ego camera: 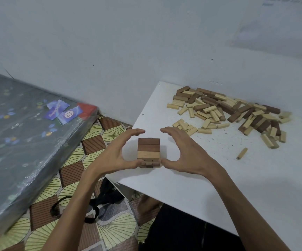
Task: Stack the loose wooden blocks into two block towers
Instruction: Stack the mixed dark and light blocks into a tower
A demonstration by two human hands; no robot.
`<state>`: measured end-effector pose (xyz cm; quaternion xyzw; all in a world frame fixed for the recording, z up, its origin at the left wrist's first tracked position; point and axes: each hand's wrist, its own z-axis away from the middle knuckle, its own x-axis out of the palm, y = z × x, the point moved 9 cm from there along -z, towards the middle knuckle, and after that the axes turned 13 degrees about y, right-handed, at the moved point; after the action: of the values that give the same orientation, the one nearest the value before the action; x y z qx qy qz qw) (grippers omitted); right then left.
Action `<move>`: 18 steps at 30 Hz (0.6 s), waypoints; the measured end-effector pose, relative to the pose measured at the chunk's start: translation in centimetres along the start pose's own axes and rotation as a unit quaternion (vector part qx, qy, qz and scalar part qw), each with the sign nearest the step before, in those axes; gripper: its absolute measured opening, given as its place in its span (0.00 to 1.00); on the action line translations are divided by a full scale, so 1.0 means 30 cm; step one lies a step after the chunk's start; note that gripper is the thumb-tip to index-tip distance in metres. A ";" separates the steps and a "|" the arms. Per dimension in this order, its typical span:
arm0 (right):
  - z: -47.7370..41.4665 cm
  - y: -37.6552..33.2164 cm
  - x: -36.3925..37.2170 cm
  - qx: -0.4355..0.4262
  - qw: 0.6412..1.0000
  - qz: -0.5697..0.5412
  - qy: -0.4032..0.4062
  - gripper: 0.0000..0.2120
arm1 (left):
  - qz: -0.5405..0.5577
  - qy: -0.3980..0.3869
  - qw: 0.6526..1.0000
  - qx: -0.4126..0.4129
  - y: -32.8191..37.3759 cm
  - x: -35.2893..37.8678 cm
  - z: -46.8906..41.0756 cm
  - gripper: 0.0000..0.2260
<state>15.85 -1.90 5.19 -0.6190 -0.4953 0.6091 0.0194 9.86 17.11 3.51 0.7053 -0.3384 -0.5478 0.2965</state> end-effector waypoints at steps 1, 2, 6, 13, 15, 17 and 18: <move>0.004 0.000 -0.009 -0.001 1.000 0.005 0.000 0.39 | -0.003 0.003 1.000 0.004 0.012 -0.001 -0.003 0.36; 0.009 0.000 -0.019 -0.001 1.000 0.010 0.001 0.39 | -0.008 0.007 1.000 0.011 0.029 -0.002 -0.006 0.36; 0.033 0.000 -0.067 -0.013 0.999 0.047 0.020 0.31 | -0.048 0.013 0.998 0.041 0.106 0.010 -0.027 0.33; 0.130 0.067 -0.261 0.014 0.991 0.070 0.117 0.16 | -0.179 0.043 0.975 0.126 0.339 0.130 -0.115 0.18; 0.166 0.131 -0.325 0.043 0.985 0.096 0.134 0.13 | -0.199 0.031 0.970 0.135 0.396 0.223 -0.151 0.16; 0.206 0.210 -0.386 0.074 0.978 0.131 0.146 0.12 | -0.212 0.020 0.968 0.135 0.443 0.326 -0.197 0.16; 0.223 0.254 -0.412 0.091 0.974 0.147 0.145 0.12 | -0.214 0.011 0.968 0.133 0.461 0.379 -0.221 0.17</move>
<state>18.04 -17.51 7.77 -0.7622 -0.3334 0.5519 0.0577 16.15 0.07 9.40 0.8006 -0.2464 -0.5403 0.0794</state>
